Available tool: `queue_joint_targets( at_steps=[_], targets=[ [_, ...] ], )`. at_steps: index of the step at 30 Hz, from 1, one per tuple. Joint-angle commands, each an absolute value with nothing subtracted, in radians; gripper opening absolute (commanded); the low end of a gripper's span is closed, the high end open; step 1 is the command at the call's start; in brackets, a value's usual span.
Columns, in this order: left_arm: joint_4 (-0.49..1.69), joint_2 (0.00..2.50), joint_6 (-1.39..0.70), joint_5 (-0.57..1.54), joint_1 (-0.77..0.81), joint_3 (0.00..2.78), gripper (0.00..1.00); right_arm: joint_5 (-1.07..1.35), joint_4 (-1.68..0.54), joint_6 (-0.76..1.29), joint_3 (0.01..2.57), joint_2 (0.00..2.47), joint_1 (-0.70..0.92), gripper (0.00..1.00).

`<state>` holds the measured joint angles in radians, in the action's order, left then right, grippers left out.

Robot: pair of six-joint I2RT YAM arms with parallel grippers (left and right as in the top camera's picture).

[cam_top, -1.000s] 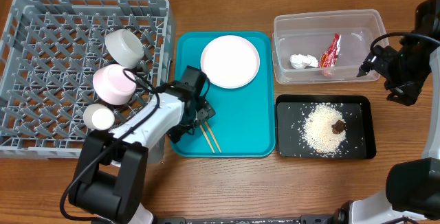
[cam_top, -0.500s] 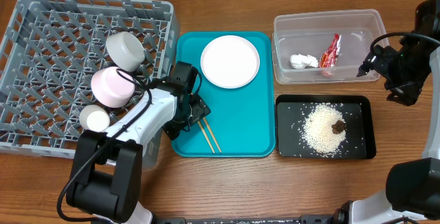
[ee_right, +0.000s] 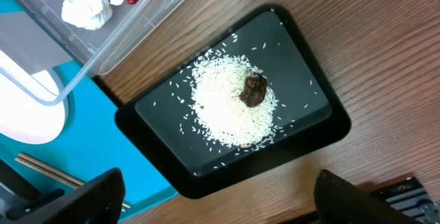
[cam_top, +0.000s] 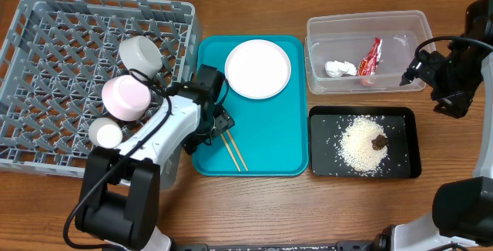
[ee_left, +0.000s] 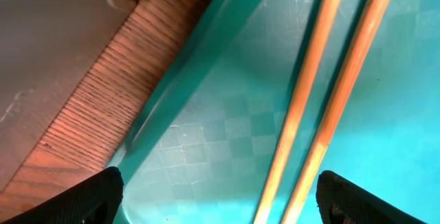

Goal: Sort waste into correct bins and load items into the dishwasher
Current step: 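Lower the left gripper onto the chopsticks and pinch one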

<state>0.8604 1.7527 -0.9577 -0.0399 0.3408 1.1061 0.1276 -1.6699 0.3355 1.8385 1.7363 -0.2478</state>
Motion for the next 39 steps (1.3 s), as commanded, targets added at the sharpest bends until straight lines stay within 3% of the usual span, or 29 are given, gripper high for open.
queue_joint_targets(
  at_steps=[1,39],
  targets=[
    [0.855,1.734,-0.938,-0.111,0.377,1.111,0.92,0.132,-1.667,0.329,1.852,1.706,-0.248,0.90],
    [0.840,1.814,-0.942,-0.144,0.427,1.055,0.91,0.132,-1.671,0.329,1.851,1.706,-0.248,0.90]
  ],
)
